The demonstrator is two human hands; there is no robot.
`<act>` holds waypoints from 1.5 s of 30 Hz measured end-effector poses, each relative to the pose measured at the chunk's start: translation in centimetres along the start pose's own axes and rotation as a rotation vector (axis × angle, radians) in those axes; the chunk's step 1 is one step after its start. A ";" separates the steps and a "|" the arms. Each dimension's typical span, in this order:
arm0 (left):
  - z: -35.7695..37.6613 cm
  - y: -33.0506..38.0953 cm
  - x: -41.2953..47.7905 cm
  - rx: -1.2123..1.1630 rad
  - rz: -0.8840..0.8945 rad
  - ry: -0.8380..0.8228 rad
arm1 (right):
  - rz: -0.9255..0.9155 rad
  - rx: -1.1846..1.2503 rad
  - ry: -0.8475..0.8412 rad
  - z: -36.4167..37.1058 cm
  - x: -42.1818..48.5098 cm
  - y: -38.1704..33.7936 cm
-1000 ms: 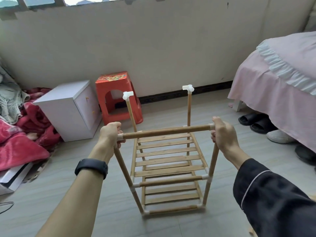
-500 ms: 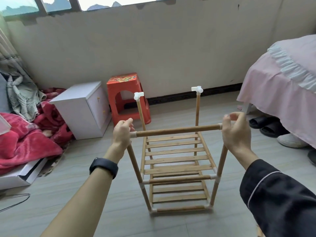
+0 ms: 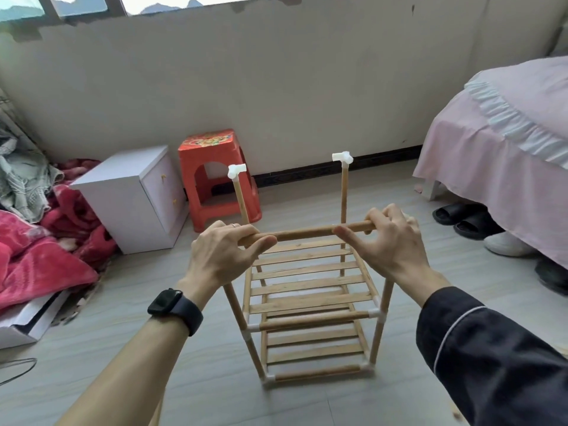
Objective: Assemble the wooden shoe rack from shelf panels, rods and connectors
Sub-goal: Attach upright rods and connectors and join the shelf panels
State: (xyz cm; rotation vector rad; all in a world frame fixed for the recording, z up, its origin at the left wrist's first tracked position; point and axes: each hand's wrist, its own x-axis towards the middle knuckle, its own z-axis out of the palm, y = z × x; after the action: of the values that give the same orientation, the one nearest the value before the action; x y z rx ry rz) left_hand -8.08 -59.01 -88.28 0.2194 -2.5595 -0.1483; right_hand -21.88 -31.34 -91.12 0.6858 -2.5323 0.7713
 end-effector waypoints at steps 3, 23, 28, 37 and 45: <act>0.1 0.2 -0.1 -0.060 -0.021 0.053 | -0.001 0.050 0.024 0.0 -0.1 0.1; -0.3 3.9 0.1 -0.202 -0.162 -0.118 | 0.354 0.138 0.062 0.1 -0.8 -1.7; -0.9 10.0 -0.6 -0.572 -0.129 -0.330 | 0.464 0.456 0.016 0.0 -0.7 -2.1; -2.6 3.3 3.8 -0.277 -0.154 -0.239 | 0.144 0.343 -0.191 -3.0 -5.1 -7.8; -0.5 -6.0 8.9 0.265 -0.323 -0.509 | -0.166 0.012 -0.164 -1.7 -5.8 -8.4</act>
State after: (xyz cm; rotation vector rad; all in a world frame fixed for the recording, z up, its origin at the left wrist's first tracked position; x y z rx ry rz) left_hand -14.41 -66.62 -84.12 0.7874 -3.0263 0.0220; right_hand -12.19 -34.49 -89.31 0.9866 -2.5744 0.6992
